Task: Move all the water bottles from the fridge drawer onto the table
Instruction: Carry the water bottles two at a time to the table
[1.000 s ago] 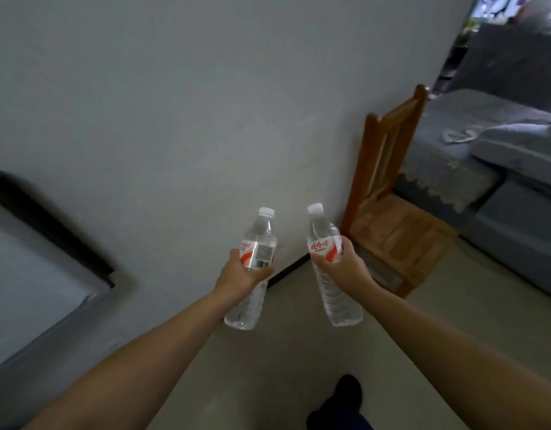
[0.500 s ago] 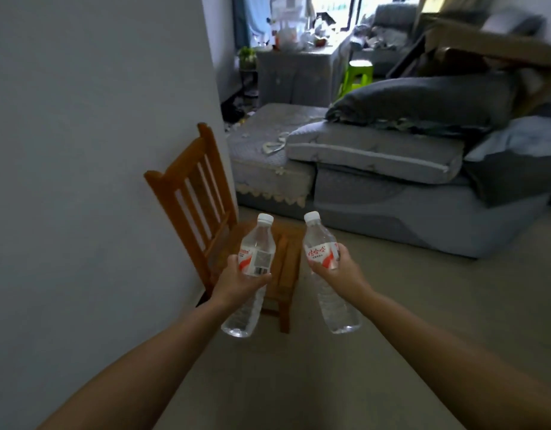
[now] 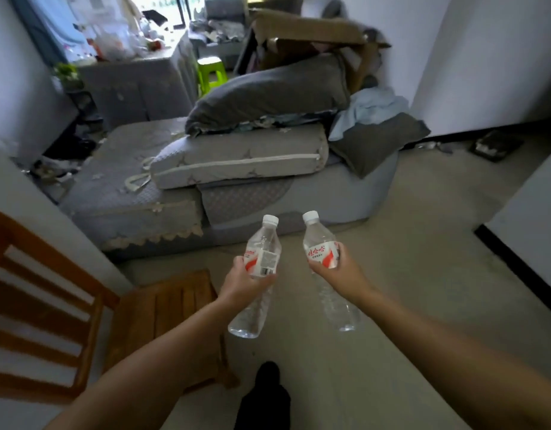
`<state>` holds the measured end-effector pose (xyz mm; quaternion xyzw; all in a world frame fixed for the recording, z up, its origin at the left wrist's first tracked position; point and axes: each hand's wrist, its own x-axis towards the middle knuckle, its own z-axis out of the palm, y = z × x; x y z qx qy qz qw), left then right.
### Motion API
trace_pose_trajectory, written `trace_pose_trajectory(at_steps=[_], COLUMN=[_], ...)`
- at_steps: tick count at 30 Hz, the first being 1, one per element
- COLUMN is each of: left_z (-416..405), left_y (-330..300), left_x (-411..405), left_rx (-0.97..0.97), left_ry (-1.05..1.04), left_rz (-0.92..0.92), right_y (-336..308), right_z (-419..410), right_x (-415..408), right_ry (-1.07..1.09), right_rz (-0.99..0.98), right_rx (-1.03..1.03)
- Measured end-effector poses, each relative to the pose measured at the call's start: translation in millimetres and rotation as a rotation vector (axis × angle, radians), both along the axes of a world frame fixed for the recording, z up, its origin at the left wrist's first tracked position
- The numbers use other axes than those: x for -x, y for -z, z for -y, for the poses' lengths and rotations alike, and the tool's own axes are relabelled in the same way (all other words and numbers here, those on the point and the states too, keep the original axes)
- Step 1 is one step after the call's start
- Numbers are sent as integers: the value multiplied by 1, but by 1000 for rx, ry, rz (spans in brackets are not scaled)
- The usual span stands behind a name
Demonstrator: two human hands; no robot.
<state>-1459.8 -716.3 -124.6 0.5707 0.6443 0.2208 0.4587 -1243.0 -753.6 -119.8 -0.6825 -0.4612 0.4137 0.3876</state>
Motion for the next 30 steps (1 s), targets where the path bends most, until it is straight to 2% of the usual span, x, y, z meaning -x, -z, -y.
trace_pose_trajectory(at_steps=[6, 12, 17, 21, 30], left_z=[-134, -210, -232, -236, -241], left_y=[-9, -17, -13, -1, -8], left_x=[-65, -141, -233, -320, -541], left_rx=[2, 8, -8, -9, -11], left_ry=[225, 419, 633, 825, 1048], left_rz=[-35, -92, -138, -82, 39], right_y=[-3, -7, 3, 19, 7], right_z=[-81, -103, -96, -87, -78], right_x=[-55, -102, -158, -228, -416], right_ry=[280, 522, 714, 870, 1069], right_rz=[45, 26, 54, 52, 59], right_rx=[-32, -3, 63, 67, 112])
